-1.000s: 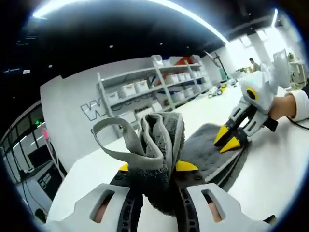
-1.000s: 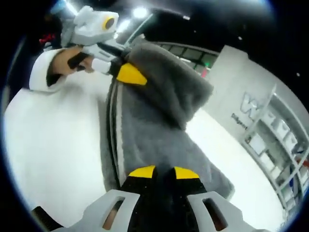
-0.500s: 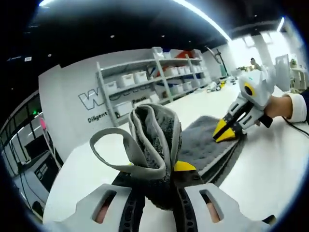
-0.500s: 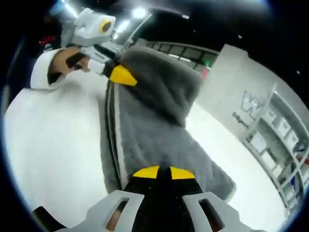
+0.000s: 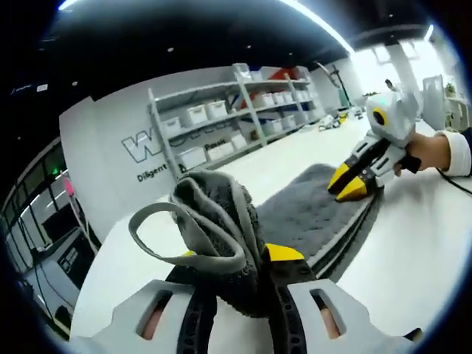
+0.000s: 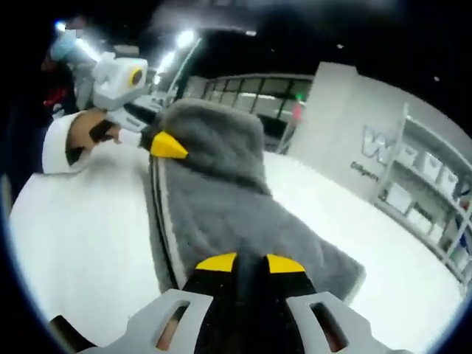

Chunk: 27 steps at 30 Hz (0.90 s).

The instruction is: Open the folded towel by lifting each exposed corner and separating the folded layers until the towel lies flat within the target outline without major curled edges

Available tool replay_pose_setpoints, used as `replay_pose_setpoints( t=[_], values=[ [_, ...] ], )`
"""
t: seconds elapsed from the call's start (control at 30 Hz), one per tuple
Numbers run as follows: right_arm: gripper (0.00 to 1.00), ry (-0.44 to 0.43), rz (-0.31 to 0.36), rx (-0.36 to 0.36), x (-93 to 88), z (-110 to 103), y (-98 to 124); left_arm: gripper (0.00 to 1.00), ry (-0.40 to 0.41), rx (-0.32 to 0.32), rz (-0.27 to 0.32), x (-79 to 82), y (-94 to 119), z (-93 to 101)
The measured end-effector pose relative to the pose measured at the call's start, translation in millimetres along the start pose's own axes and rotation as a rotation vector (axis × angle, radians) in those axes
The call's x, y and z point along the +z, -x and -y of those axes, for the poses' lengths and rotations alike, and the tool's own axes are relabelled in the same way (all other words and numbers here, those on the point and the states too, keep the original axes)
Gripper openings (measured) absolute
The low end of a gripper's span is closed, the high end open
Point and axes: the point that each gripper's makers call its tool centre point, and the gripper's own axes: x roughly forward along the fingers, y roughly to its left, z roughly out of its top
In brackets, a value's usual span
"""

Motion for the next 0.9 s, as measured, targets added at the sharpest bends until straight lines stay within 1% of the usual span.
replay_pose_setpoints(
  t=[0.1, 0.23, 0.4, 0.5, 0.53, 0.73, 0.9],
  values=[
    [0.09, -0.001, -0.004, -0.004, -0.9, -1.0, -0.9, 0.22, 0.014, -0.008, -0.01, -2.1, -0.9, 1.5],
    [0.09, 0.023, -0.018, -0.01, -2.2, -1.4, -1.8, 0.22, 0.008, -0.012, -0.021, -3.8, -0.7, 3.0],
    [0.09, 0.024, -0.021, -0.009, -2.3, -1.3, -1.7, 0.22, 0.015, -0.022, -0.031, -6.7, 0.9, 3.6],
    [0.1, 0.027, -0.024, -0.01, -2.6, -0.4, -1.5, 0.22, 0.036, -0.038, -0.037, -9.2, 2.1, 5.7],
    [0.1, 0.027, -0.025, -0.011, -2.7, -0.1, -1.4, 0.22, 0.034, -0.038, -0.026, -7.7, 4.1, 6.5],
    [0.11, 0.031, -0.028, -0.017, -2.0, 1.5, -0.4, 0.24, 0.005, -0.03, -0.014, -4.6, 7.6, 6.9],
    [0.1, 0.044, -0.027, -0.024, -0.4, 3.3, 1.7, 0.3, -0.018, -0.01, -0.012, -5.5, 8.8, 1.8]
  ],
)
